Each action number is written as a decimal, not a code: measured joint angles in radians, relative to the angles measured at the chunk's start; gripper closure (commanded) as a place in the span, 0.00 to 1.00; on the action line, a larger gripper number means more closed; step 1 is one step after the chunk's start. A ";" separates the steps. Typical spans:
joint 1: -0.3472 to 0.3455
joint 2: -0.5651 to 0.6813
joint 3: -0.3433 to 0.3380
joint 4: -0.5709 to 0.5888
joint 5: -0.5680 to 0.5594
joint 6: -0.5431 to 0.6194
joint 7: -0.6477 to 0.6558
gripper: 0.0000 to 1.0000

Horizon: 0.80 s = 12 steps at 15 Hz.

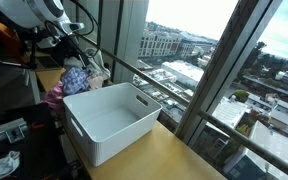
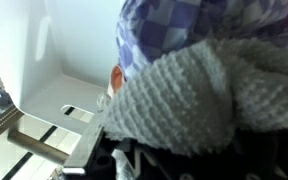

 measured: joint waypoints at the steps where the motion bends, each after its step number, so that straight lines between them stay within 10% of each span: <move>1: -0.025 -0.016 0.026 -0.007 0.001 -0.006 0.000 0.96; 12: -0.217 -0.275 0.123 -0.120 0.112 -0.064 -0.110 0.96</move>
